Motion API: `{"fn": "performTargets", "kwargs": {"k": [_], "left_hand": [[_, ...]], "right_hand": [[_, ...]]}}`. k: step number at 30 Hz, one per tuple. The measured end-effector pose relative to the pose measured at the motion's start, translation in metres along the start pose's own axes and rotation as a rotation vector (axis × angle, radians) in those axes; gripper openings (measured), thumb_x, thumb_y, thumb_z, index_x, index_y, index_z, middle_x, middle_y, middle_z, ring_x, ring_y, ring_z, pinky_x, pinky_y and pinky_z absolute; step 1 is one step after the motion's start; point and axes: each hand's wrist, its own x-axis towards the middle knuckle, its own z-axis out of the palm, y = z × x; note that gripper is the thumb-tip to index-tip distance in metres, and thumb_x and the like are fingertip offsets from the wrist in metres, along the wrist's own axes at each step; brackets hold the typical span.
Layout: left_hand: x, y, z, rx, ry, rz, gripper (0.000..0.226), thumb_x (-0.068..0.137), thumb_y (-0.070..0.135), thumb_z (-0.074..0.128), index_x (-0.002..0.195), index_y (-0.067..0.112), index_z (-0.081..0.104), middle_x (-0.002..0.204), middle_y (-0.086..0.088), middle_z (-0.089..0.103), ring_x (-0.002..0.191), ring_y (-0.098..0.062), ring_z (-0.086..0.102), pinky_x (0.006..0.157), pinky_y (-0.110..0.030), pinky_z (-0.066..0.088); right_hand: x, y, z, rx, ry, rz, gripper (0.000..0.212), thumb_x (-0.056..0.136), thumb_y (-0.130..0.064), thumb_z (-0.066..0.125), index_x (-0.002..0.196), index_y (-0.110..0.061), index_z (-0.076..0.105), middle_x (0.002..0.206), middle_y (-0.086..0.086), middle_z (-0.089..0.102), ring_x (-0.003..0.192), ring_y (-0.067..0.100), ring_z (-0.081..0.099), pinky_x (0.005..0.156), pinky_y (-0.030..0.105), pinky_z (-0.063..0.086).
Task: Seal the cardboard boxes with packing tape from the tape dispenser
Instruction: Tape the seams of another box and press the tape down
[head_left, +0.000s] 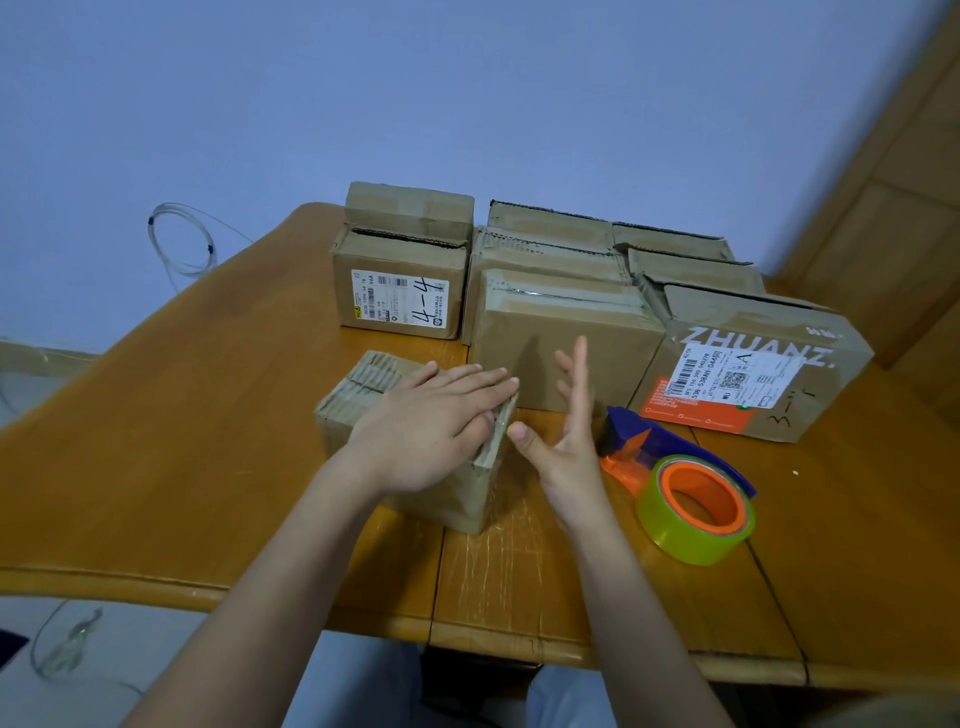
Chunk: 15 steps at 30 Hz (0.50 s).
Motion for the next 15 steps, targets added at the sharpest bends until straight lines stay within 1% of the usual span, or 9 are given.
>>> {"fn": "performTargets", "kwargs": {"k": [2,3,4,6,8,9,11,12,15], "left_hand": [[0.001,-0.001,0.000,-0.005,0.000,0.000,0.063,0.088,0.046,0.005,0.151,0.039,0.014,0.158,0.020,0.011,0.145,0.000,0.003,0.116,-0.027,-0.004],[0.002,-0.002,-0.001,-0.005,-0.001,-0.002,0.064,0.088,0.046,0.006,0.150,0.039,0.015,0.158,0.020,0.011,0.145,0.000,0.003,0.116,-0.027,-0.004],[0.003,-0.002,-0.001,-0.004,-0.005,-0.004,0.064,0.088,0.046,0.006,0.150,0.039,0.015,0.158,0.020,0.012,0.145,0.000,0.004,0.116,-0.027,-0.004],[0.004,-0.003,-0.001,-0.005,-0.012,-0.005,0.064,0.089,0.046,0.006,0.151,0.037,0.016,0.158,0.019,0.012,0.145,-0.001,0.004,0.116,-0.028,-0.003],[0.005,-0.003,-0.001,-0.003,-0.027,-0.004,0.059,0.093,0.045,0.007,0.151,0.035,0.013,0.158,0.018,0.010,0.146,-0.001,0.004,0.116,-0.028,-0.003],[0.004,-0.002,-0.001,-0.001,-0.033,-0.001,0.058,0.095,0.045,0.008,0.151,0.035,0.012,0.159,0.018,0.009,0.146,-0.002,0.004,0.116,-0.028,-0.003],[0.004,-0.002,-0.002,0.012,-0.040,0.006,0.059,0.094,0.045,0.007,0.152,0.034,0.011,0.159,0.017,0.007,0.146,-0.002,0.003,0.117,-0.029,-0.003],[0.004,-0.002,-0.003,0.018,-0.047,0.010,0.055,0.097,0.044,0.009,0.152,0.034,0.011,0.159,0.016,0.007,0.146,-0.002,0.002,0.117,-0.029,-0.004],[0.005,-0.002,-0.003,0.026,-0.049,0.012,0.048,0.105,0.035,0.019,0.152,0.032,0.012,0.160,0.013,0.007,0.146,-0.002,0.001,0.117,-0.030,-0.005]], "right_hand": [[0.000,-0.008,-0.001,-0.010,-0.026,-0.023,0.100,0.057,-0.086,0.056,0.139,-0.065,0.004,0.149,-0.027,0.022,0.142,0.007,0.019,0.107,0.013,0.023],[-0.001,-0.011,-0.002,-0.012,-0.059,-0.024,0.101,0.055,-0.088,0.056,0.139,-0.066,0.003,0.151,-0.024,0.020,0.142,0.005,0.017,0.108,0.011,0.022],[-0.003,-0.012,-0.002,-0.020,-0.109,-0.016,0.103,0.052,-0.089,0.056,0.138,-0.067,0.003,0.154,-0.020,0.017,0.143,0.005,0.014,0.110,0.014,0.020],[-0.006,-0.011,-0.002,-0.075,-0.240,-0.007,0.110,0.046,-0.089,0.057,0.138,-0.066,0.001,0.156,-0.023,0.007,0.144,0.003,0.006,0.113,0.025,0.014],[-0.006,-0.007,-0.003,-0.164,-0.322,-0.036,0.113,0.046,-0.088,0.058,0.140,-0.064,0.000,0.151,-0.035,0.002,0.143,-0.002,0.002,0.115,0.033,0.009],[-0.005,-0.005,-0.004,-0.205,-0.329,-0.050,0.113,0.047,-0.088,0.057,0.141,-0.062,-0.001,0.149,-0.038,0.002,0.142,-0.003,0.002,0.117,0.037,0.009],[0.000,-0.004,-0.005,-0.259,-0.327,-0.055,0.115,0.046,-0.089,0.056,0.142,-0.057,0.001,0.148,-0.036,0.006,0.141,-0.001,0.007,0.119,0.045,0.010],[0.002,-0.004,-0.006,-0.281,-0.326,-0.055,0.115,0.046,-0.090,0.055,0.142,-0.054,0.002,0.146,-0.036,0.007,0.140,0.001,0.009,0.118,0.050,0.010],[0.005,-0.005,-0.006,-0.359,-0.305,-0.119,0.111,0.050,-0.090,0.050,0.144,-0.044,0.012,0.140,-0.036,0.013,0.136,0.001,0.015,0.115,0.058,0.009]]}}
